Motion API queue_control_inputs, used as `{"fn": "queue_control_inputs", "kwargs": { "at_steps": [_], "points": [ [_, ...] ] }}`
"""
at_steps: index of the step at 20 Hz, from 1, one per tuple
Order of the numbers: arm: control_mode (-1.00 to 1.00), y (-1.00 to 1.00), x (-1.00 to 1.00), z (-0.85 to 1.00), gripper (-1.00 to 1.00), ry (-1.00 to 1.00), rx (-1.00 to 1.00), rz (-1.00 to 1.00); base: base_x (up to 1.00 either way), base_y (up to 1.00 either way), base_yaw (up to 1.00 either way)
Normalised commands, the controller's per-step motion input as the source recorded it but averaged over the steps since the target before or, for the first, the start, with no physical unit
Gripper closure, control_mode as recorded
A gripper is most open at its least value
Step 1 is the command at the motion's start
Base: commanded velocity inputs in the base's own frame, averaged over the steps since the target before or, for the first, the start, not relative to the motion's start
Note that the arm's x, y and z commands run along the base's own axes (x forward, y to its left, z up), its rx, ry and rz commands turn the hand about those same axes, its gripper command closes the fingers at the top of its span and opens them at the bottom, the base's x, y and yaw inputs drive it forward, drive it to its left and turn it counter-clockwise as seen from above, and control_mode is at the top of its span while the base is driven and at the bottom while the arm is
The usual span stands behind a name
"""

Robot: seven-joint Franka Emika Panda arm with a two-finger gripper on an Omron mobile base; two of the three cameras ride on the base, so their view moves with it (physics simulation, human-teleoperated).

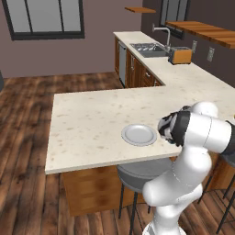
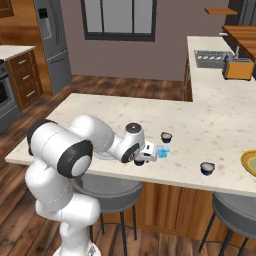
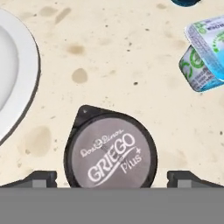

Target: Place two yogurt containers on each plate.

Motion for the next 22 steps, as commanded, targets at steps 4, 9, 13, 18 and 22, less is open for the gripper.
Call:
{"fn": "queue_control_inputs", "kwargs": {
  "at_steps": [4,9,13,18,22],
  "points": [
    [-1.0,-0.01,0.18,-0.21,-1.0,0.04,0.0,0.0,0.0,0.0,0.0],
    [-1.0,-0.04,0.17,-0.18,-1.0,0.01,0.0,0.0,0.0,0.0,0.0],
    [-1.0,-0.02,0.1,-0.14,1.0,0.03,0.0,0.0,0.0,0.0,0.0],
    [-1.0,0.0,0.01,-0.04,1.0,0.09,0.03,0.0,0.0,0.0,0.0],
    [-1.0,0.26,-0.14,0.48,1.0,-0.01,0.08,0.1,0.0,0.0,0.0]
  ]
}}
